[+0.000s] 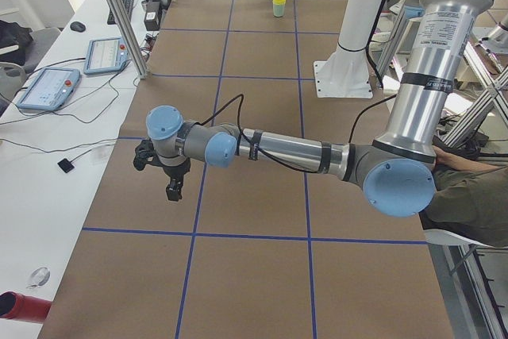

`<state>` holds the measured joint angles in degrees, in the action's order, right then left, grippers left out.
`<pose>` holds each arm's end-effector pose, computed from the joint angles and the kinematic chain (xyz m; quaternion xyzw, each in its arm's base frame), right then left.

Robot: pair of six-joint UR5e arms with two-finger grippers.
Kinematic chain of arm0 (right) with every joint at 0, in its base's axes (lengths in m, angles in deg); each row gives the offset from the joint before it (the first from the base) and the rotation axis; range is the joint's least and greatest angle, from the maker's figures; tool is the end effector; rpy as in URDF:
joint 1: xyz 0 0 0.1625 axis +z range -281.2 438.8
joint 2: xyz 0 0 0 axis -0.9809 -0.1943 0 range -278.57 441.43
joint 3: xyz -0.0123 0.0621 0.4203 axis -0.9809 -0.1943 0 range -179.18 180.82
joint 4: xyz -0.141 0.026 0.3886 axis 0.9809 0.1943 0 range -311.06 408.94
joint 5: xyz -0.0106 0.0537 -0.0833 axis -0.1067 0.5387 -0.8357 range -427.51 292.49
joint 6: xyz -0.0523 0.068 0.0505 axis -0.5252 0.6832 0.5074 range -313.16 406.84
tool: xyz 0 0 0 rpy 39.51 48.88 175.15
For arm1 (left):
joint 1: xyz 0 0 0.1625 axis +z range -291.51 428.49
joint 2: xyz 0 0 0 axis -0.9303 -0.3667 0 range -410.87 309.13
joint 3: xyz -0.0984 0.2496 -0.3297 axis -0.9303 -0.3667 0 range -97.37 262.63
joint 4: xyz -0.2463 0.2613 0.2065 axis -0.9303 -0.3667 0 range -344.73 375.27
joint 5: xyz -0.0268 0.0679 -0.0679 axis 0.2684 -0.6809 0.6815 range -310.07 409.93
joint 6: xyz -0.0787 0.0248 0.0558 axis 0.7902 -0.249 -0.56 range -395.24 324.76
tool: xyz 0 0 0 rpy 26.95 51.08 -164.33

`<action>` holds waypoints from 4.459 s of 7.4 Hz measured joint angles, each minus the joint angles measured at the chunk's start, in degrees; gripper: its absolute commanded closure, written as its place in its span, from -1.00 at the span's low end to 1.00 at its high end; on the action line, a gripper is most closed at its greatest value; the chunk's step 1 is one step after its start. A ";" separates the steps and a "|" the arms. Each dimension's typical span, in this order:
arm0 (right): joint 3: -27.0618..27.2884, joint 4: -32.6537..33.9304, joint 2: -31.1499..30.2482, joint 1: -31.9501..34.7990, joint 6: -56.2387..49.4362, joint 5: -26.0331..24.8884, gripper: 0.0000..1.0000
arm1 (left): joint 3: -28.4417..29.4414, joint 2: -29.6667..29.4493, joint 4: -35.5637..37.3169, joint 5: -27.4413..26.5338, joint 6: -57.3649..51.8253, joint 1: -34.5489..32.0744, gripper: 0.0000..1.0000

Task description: Transfer and stack yellow cup on green cup

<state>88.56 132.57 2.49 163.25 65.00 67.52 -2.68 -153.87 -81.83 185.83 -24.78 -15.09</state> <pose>0.0061 -0.5870 0.5615 0.0413 -0.3965 0.0503 0.9157 0.0055 -0.6014 0.5602 0.0655 0.4004 0.0201 0.9138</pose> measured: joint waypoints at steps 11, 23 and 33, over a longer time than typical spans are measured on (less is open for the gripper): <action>-1.08 0.40 -1.22 -0.27 -6.28 -0.54 -1.00 | -1.70 1.63 -0.36 0.68 0.00 0.26 -1.00; -0.99 -0.21 -3.06 -1.39 -5.79 -0.37 -1.00 | -1.59 1.76 -0.49 0.67 -0.09 0.57 -1.00; -0.99 -0.21 -3.06 -1.71 -6.11 -0.37 -1.00 | -1.14 1.74 -0.38 0.41 -0.09 0.61 -1.00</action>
<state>87.57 132.35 -0.57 161.53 58.89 67.15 -3.82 -152.14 -82.21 186.25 -24.87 -14.48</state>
